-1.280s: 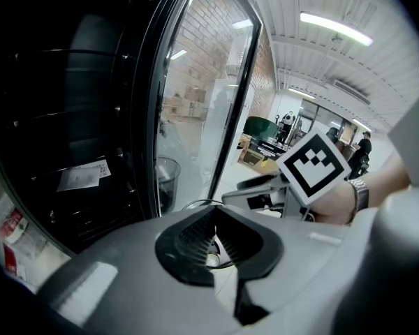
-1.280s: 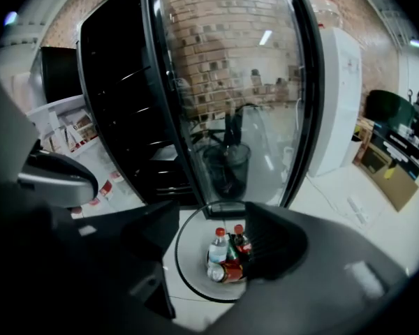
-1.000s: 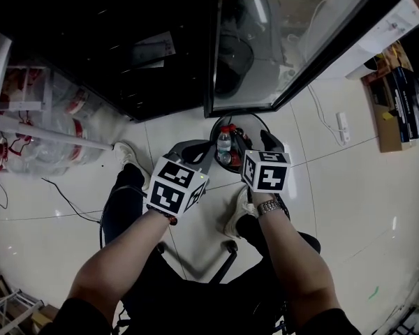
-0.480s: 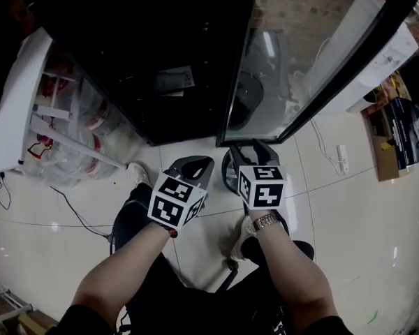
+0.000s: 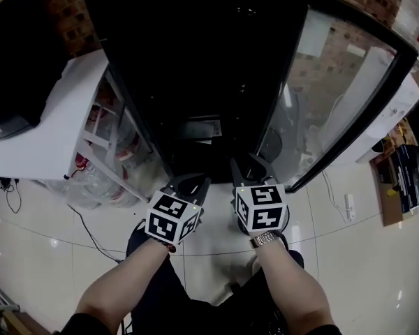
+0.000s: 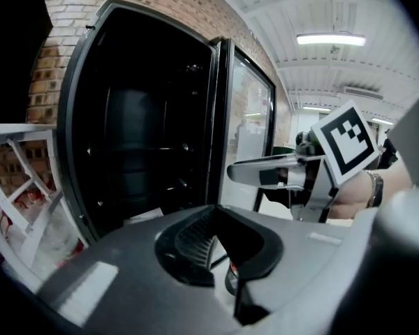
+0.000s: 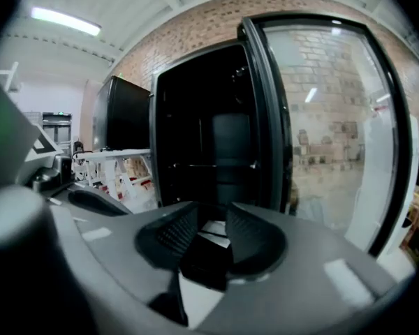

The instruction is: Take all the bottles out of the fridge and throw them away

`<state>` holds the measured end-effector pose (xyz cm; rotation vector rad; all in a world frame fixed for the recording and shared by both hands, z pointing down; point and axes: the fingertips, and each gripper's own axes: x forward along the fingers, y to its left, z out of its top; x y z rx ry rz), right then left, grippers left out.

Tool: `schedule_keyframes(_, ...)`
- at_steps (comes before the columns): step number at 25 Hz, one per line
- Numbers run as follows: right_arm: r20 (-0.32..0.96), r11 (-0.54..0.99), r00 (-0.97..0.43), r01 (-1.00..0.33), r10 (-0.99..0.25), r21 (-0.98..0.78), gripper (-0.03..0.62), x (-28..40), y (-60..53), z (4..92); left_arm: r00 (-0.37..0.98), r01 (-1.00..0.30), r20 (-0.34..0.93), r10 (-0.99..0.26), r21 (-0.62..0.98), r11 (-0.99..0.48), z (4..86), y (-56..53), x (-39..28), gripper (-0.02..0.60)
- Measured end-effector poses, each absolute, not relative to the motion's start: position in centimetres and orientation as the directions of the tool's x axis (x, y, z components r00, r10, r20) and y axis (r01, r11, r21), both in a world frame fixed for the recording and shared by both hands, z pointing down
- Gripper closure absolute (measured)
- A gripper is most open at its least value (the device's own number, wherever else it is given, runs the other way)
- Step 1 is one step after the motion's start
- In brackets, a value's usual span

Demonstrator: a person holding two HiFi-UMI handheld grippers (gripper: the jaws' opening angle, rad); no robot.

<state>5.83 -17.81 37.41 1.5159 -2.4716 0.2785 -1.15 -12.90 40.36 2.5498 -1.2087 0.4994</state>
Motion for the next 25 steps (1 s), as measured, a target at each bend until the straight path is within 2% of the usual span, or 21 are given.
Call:
schedule_keyframes(11,0.156,0.525,-0.516,-0.851,-0.843,0.023,0.520,1.2,-18.8,28.5,0.556,-0.826,0.240,-0.796,0.054,-0.561,31.2,-15.7,-5.7,0.577)
schedule_keyframes(21,0.132,0.568,-0.558,-0.822,-0.819,0.044,0.592,-0.8,-15.5,25.6,0.533,-0.845,0.131,-0.836,0.035,-0.534,25.8,-13.3,-7.4,0.577)
schedule_keyframes(25,0.117,0.576,-0.569,-0.816,-0.814,0.042,0.592,-1.1,-13.6,24.8,0.532,-0.846,0.121,-0.838,0.025,-0.533,25.1,-11.4,-7.4,0.577)
